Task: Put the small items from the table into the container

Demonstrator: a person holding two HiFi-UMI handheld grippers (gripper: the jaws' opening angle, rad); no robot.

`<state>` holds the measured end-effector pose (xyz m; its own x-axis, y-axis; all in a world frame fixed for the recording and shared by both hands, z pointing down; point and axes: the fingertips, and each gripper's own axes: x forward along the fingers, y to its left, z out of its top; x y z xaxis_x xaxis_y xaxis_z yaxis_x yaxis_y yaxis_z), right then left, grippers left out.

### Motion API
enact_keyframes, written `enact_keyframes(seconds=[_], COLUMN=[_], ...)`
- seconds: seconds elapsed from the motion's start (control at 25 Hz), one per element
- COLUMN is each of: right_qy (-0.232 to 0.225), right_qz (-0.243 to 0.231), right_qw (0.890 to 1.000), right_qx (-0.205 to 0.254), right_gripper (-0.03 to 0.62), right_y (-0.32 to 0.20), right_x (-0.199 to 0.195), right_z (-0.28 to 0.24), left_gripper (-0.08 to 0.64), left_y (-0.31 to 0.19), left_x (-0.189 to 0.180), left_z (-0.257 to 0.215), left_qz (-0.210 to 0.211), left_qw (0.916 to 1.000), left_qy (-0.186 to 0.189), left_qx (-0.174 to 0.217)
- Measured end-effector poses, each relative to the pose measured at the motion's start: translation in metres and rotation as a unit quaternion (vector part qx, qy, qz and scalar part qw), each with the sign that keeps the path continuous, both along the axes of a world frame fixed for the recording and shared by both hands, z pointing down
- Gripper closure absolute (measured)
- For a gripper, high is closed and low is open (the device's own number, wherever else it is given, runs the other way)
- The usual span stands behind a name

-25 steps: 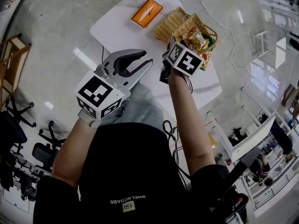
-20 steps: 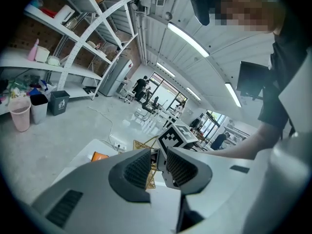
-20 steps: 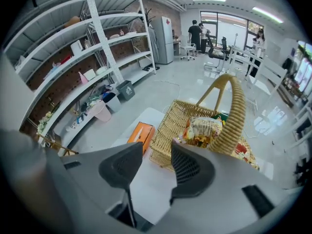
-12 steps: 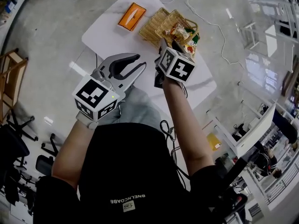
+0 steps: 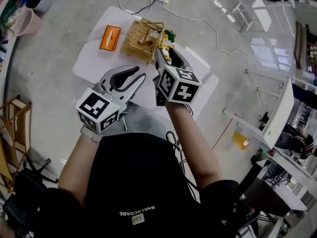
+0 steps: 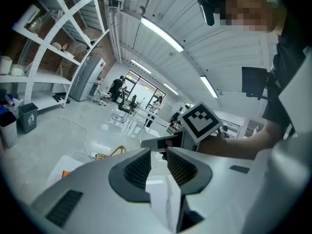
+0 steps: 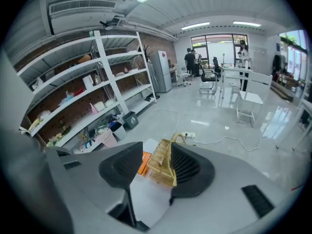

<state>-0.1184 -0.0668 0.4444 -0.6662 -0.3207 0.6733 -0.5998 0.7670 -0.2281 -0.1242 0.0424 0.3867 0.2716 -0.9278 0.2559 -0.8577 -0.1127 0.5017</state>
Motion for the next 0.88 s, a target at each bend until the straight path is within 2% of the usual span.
enact_keyframes(seconds=[0.24, 0.44, 0.68, 0.88], right_qy=[-0.055, -0.082, -0.126, -0.151], right_qz=[0.016, 0.034, 0.087, 0.138], right_qw=[0.996, 0.989, 0.975, 0.959], right_qx=[0.061, 0.118, 0.159, 0.197], right_gripper=[0.422, 0.423, 0.423, 0.423], right_y=[-0.017, -0.026, -0.034, -0.04], right_x=[0.046, 0.082, 0.136, 0.186], right_z=[-0.064, -0.113, -0.162, -0.19], left_gripper=[0.454, 0.454, 0.454, 0.454], left_y=[-0.031, -0.058, -0.083, -0.099], left_x=[0.038, 0.064, 0.103, 0.138], left_z=[-0.028, -0.057, -0.091, -0.111], left_qz=[0.066, 0.129, 0.187, 0.252], left_qw=[0.9976, 0.9904, 0.9793, 0.9635], left_qy=[-0.012, -0.032, -0.042, -0.05], left_qx=[0.017, 0.038, 0.065, 0.075])
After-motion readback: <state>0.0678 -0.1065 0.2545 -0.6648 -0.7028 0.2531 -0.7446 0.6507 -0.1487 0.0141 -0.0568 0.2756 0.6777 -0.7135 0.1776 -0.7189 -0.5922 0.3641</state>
